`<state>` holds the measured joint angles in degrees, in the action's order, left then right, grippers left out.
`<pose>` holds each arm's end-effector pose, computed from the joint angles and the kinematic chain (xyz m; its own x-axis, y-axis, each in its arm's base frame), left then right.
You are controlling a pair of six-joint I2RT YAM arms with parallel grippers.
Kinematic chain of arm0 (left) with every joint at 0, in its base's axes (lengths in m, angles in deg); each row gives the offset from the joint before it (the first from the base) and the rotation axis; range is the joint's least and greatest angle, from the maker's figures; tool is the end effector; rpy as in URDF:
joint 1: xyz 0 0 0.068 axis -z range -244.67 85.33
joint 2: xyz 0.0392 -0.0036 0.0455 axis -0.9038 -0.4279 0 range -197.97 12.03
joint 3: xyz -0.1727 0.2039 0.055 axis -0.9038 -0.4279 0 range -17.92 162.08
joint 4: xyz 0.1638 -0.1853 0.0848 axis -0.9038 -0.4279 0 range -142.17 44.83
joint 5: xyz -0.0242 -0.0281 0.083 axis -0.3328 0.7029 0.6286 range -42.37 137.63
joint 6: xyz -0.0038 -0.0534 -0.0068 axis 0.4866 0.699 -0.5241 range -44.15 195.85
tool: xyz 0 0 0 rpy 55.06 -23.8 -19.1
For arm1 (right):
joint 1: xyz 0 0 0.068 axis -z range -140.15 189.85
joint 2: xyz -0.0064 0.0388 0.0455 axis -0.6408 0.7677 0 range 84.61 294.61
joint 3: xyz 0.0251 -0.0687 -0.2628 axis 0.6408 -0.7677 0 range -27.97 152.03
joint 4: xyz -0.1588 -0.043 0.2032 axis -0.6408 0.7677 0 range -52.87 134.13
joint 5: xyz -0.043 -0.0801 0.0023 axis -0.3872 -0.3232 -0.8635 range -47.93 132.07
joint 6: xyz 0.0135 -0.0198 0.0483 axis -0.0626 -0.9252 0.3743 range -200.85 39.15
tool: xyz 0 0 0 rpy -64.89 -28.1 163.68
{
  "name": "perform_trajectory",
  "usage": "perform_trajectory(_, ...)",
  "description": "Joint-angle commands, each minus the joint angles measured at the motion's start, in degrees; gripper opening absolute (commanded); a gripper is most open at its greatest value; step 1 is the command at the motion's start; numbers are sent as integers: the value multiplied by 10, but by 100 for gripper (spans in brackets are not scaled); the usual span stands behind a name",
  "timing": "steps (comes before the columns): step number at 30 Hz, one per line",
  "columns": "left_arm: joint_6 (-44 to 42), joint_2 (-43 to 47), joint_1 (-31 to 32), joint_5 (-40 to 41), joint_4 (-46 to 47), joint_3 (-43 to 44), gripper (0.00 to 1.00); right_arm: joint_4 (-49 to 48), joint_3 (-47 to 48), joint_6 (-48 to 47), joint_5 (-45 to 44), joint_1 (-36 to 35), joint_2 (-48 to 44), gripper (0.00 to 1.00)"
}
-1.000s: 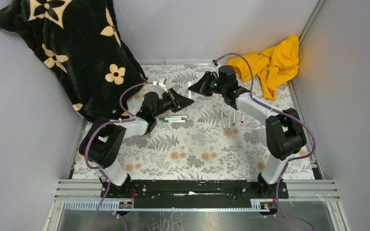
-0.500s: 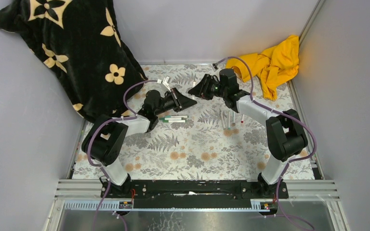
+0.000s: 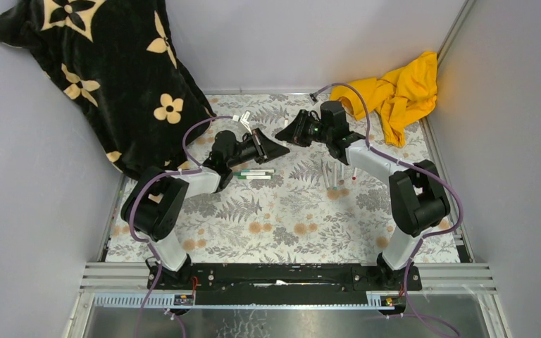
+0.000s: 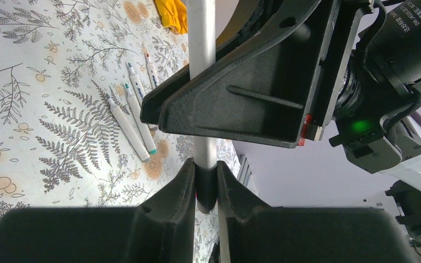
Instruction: Open the pen caps
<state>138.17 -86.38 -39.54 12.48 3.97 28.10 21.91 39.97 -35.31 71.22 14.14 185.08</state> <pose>0.3160 -0.1709 0.2112 -0.7922 -0.4282 -0.4348 0.3575 0.2517 -0.8993 0.3593 0.1920 0.2607 -0.7572 0.3273 -0.5653 -0.3675 0.5020 0.7829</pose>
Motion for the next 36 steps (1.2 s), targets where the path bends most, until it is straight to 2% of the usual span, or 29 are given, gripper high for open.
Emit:
perform_trajectory(1, -15, 6, 5, -4, 10, 10, 0, 9, 10, -31, -27, 0, -34, 0)
perform_trajectory(6, -44, 40, 10, 31, -33, -17, 0, 1, 0, -41, -45, 9, -43, 0)
perform_trajectory(16, -42, 69, 11, 51, -3, -96, 0, -48, 32, -15, -2, 62, 9, 0)
perform_trajectory(25, -47, 43, 32, 49, 12, -114, 0, -58, 105, -2, 17, 70, 60, 0)
perform_trajectory(36, -57, 30, 74, 66, 16, -128, 0, -64, 137, -6, 13, 70, 83, 0)
